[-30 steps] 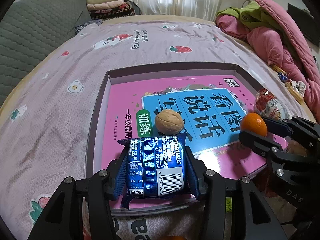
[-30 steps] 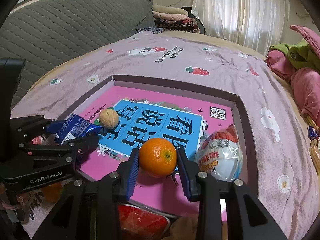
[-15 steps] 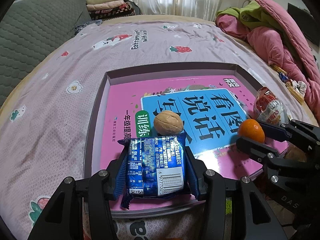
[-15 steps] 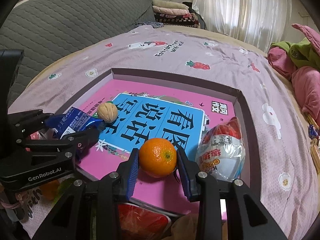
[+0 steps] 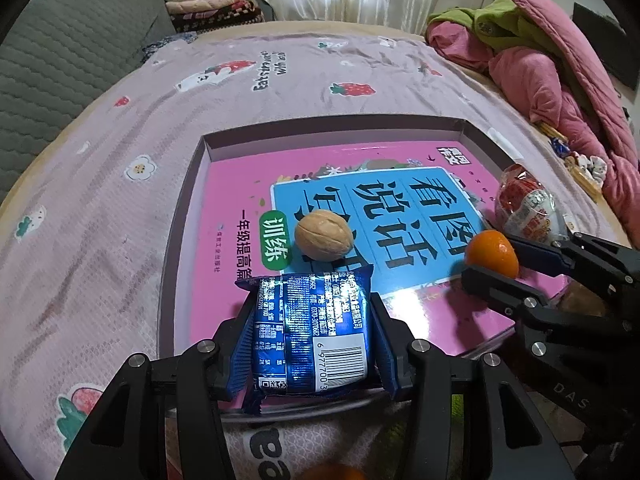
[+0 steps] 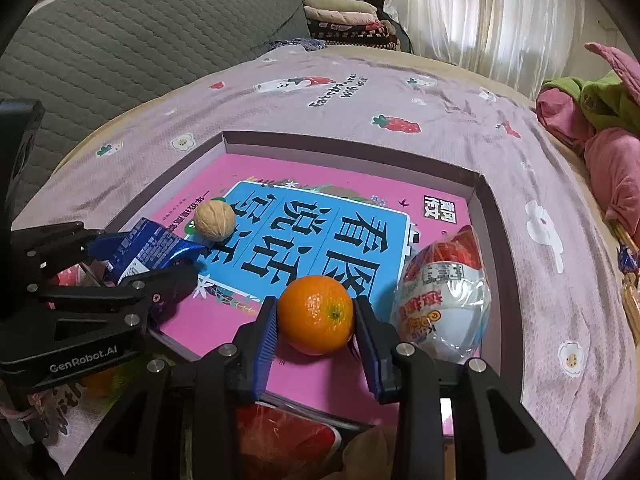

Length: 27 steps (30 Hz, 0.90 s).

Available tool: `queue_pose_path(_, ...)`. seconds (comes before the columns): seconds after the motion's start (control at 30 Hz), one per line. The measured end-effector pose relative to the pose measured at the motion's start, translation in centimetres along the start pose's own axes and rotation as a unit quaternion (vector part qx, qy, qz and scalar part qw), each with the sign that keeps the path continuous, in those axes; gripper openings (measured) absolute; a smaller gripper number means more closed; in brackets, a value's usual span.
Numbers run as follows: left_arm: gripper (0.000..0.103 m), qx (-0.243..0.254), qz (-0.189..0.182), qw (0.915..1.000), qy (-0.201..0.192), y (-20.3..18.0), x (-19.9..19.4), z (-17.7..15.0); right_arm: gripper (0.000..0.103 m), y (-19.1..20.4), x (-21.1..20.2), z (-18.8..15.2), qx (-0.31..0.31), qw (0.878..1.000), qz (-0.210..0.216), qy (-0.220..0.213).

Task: Organize objects
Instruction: 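Lower the blue packet with the left tool over the book while the right lowers the mandarin, then open the right tool to release the mandarin while the left releases the packet onto the book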

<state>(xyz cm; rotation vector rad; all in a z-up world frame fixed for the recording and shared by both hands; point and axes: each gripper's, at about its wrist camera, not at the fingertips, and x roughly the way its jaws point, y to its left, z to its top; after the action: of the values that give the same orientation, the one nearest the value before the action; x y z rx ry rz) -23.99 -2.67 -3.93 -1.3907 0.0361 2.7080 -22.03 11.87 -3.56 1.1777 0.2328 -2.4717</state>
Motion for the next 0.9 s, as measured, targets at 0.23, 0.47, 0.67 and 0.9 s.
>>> queue_pose_path(0.23,0.053,0.000,-0.004,1.0000,0.004,0.18,-0.16,-0.04,0.038,-0.07,-0.10,-0.06,0.002,1.000,0.002,0.004)
queue_pose_path(0.47,0.053,-0.001,-0.003,1.0000,0.006,0.25,-0.31,-0.15,0.038,-0.21,-0.05,-0.14,0.007,1.000,0.008,0.009)
queue_pose_path(0.67,0.053,0.001,-0.004,0.9999,0.010,0.23,-0.43,-0.20,0.038,-0.22,-0.16,-0.19,0.006,1.000,0.006,0.009)
queue_pose_path(0.9,0.054,-0.007,-0.006,0.9998,0.016,0.47,-0.49,-0.20,0.041,-0.16,-0.55,-0.17,0.008,1.000,0.009,0.005)
